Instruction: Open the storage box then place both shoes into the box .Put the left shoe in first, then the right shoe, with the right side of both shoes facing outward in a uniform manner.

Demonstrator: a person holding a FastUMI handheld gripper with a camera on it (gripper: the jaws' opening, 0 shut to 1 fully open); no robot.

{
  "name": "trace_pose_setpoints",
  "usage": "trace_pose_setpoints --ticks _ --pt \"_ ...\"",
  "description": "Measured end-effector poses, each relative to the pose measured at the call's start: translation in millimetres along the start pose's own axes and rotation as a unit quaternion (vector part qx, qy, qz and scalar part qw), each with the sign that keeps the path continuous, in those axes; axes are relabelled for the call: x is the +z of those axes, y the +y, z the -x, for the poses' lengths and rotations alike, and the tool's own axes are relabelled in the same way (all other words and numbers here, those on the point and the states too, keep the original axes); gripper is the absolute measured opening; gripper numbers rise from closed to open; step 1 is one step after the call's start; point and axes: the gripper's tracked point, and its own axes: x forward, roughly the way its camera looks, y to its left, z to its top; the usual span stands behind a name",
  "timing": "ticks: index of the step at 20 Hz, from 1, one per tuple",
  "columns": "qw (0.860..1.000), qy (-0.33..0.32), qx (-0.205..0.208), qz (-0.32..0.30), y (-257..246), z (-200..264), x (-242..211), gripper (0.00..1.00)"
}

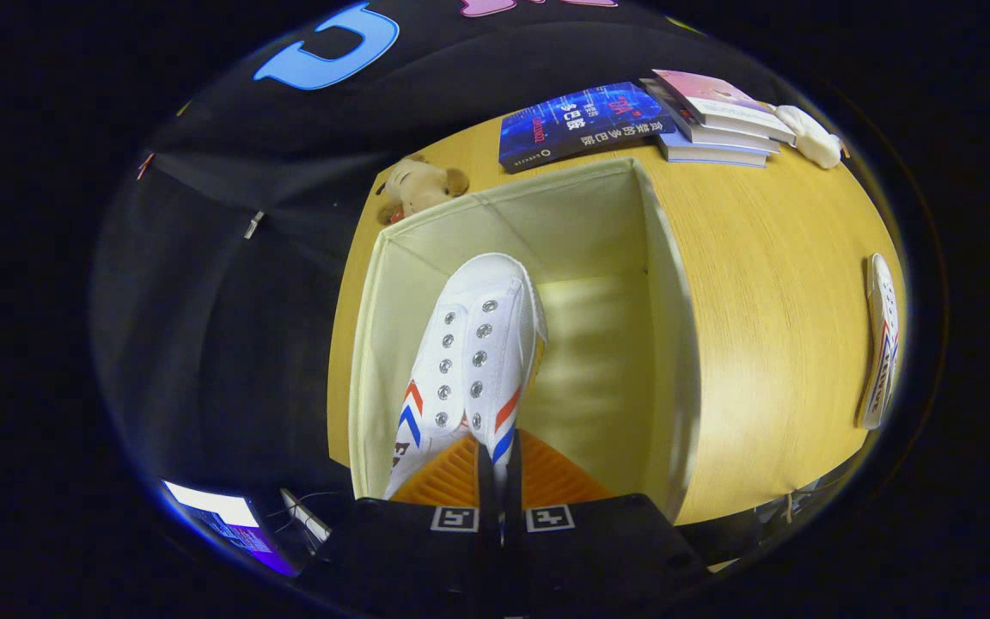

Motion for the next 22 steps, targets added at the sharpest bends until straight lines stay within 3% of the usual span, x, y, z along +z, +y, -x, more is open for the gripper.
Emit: trace_pose_setpoints --ticks 5,10,11,12,13,15,16,22 --pt "0.999 0.017 -0.039 0.011 -12.0 -32.3 -3.1 0.05" --pt "0.998 0.037 -0.041 0.026 -7.0 -44.8 -15.2 0.1" --pt "0.998 0.034 -0.03 0.033 -0.8 -40.4 -15.6 0.23" --pt "0.998 0.03 -0.023 0.042 1.2 -35.5 -15.6 0.26" --pt "0.999 0.02 -0.016 0.048 3.6 -28.7 -12.0 0.38" --pt "0.999 -0.001 0.009 0.054 16.1 -12.9 -6.2 0.91" --pt "0.998 -0.012 0.012 0.059 16.9 -2.8 -0.5 0.96" --pt "0.99 -0.1 0.033 0.098 9.6 75.5 37.9 0.99"
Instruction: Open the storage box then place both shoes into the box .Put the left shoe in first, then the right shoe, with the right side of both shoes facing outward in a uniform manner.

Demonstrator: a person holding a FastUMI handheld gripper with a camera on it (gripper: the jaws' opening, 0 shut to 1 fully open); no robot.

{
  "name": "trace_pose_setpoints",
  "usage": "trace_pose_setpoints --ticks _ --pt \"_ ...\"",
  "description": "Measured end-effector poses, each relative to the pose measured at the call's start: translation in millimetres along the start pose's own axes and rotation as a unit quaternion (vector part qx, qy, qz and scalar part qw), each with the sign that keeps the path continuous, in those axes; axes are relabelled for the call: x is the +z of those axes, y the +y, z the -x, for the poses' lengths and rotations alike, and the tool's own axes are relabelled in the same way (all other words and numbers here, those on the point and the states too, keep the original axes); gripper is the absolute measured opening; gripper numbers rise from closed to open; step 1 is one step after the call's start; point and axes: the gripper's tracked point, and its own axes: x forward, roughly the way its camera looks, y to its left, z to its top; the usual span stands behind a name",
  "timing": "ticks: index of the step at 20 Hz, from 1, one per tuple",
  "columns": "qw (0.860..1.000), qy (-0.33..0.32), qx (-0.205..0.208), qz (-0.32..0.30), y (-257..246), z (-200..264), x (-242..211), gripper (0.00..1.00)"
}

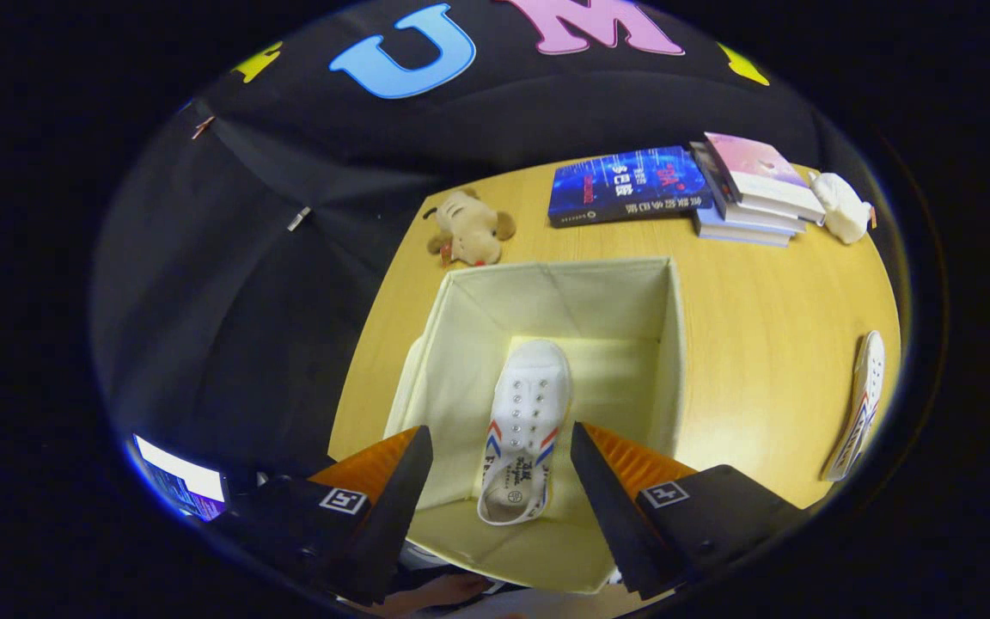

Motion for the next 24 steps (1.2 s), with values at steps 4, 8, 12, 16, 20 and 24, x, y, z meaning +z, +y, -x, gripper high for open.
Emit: trace_pose_setpoints --ticks 4,8,12,16,20,24 --pt "0.998 -0.049 -0.027 0.015 -59.1 56.4 20.1 0.99" --pt "0.994 -0.077 -0.08 0.019 -143.5 104.8 24.5 0.99" --pt "0.989 -0.083 -0.12 0.004 -229.5 142.4 18.3 0.99" --pt "0.986 -0.075 -0.145 -0.016 -305.6 163.7 10.7 0.99" --pt "0.985 -0.041 -0.165 -0.017 -374.9 162.2 -13.1 0.99" --pt "0.983 0.005 -0.181 -0.022 -432.0 151.8 -48.5 0.99"
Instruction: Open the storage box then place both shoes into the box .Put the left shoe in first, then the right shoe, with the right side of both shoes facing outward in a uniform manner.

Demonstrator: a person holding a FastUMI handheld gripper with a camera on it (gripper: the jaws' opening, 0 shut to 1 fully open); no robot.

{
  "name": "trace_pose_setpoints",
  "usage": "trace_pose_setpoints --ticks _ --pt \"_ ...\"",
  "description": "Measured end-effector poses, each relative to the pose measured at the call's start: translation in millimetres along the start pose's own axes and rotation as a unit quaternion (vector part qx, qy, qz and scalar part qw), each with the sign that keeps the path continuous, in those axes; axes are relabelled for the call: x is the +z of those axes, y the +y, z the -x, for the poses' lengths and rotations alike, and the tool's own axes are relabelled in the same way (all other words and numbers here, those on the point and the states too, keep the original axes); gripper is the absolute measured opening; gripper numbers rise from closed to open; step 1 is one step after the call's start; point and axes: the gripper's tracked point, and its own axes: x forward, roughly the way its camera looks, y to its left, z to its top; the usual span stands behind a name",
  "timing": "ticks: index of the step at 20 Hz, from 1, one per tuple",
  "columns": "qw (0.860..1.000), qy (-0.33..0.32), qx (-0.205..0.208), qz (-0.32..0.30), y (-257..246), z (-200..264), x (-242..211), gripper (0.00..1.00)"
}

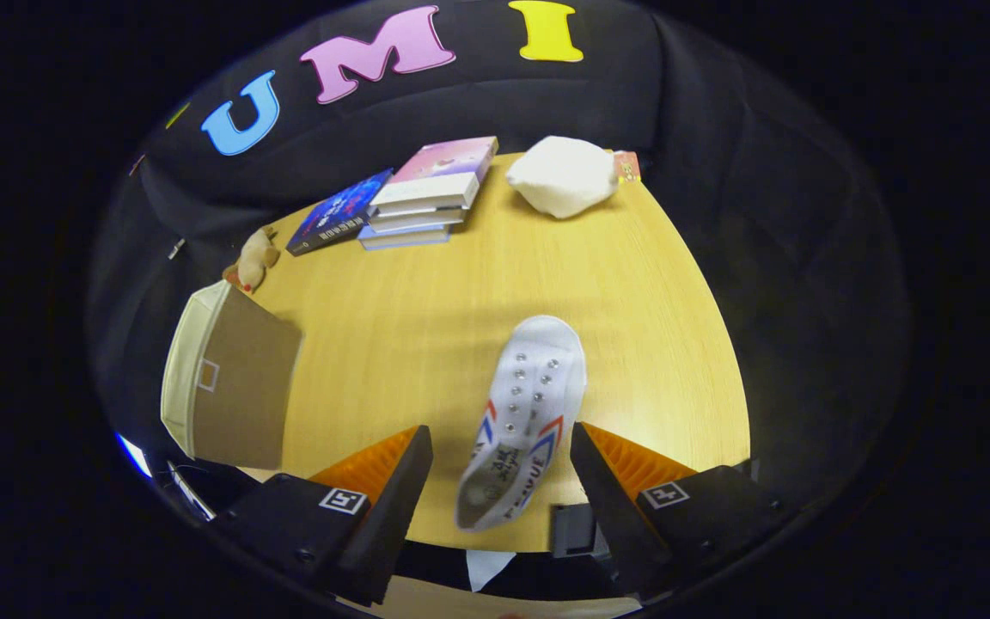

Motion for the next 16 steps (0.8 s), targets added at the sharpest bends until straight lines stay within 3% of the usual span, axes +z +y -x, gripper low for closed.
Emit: trace_pose_setpoints --ticks 6,10,16 --pt "0.998 0.067 -0.01 -0.008 -35.6 -42.8 -43.3 0.99" --pt "0.997 0.077 0.01 -0.022 -30.7 -53.7 -44.4 0.91" --pt "0.994 0.099 0.025 -0.036 -19.8 -64.7 -48.9 0.46"
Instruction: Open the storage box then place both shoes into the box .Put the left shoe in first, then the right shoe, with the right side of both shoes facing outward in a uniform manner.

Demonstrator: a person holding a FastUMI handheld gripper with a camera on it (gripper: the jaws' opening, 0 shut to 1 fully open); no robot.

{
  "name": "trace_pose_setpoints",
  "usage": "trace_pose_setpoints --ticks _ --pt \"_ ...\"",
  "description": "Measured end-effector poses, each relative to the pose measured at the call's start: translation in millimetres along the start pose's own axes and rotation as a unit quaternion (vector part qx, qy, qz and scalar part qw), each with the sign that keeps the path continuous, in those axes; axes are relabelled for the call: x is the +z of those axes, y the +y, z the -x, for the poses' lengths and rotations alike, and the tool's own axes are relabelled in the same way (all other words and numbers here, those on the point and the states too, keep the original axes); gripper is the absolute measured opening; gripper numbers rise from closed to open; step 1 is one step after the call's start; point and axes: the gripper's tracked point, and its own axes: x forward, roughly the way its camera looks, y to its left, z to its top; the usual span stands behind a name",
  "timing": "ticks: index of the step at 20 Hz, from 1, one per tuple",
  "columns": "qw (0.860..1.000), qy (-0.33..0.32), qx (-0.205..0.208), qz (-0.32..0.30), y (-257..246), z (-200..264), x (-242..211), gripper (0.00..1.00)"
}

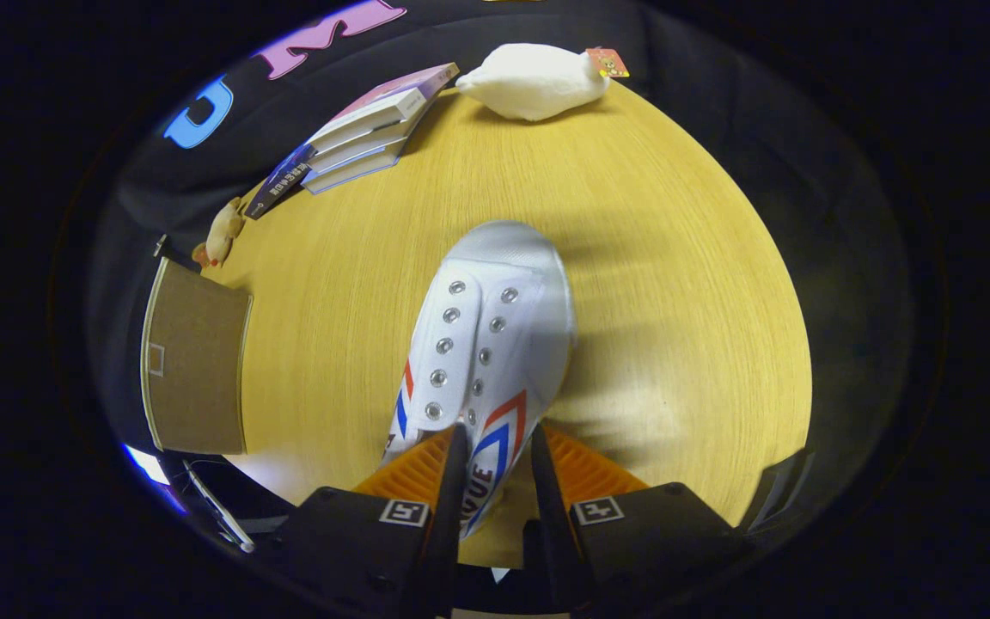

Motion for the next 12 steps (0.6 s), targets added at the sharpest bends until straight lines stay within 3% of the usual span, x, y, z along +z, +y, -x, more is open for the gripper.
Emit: trace_pose_setpoints --ticks 2,5,9,12 --pt "1.0 0.002 0.006 -0.006 -0.3 0.4 0.7 0.46" --pt "1.0 0.005 0.019 -0.024 -2.3 1.2 -0.2 0.37" --pt "0.998 0.005 0.045 -0.035 -5.2 1.2 -1.7 0.11" --pt "0.997 0.006 0.046 -0.055 -12.3 6.7 0.2 0.08"
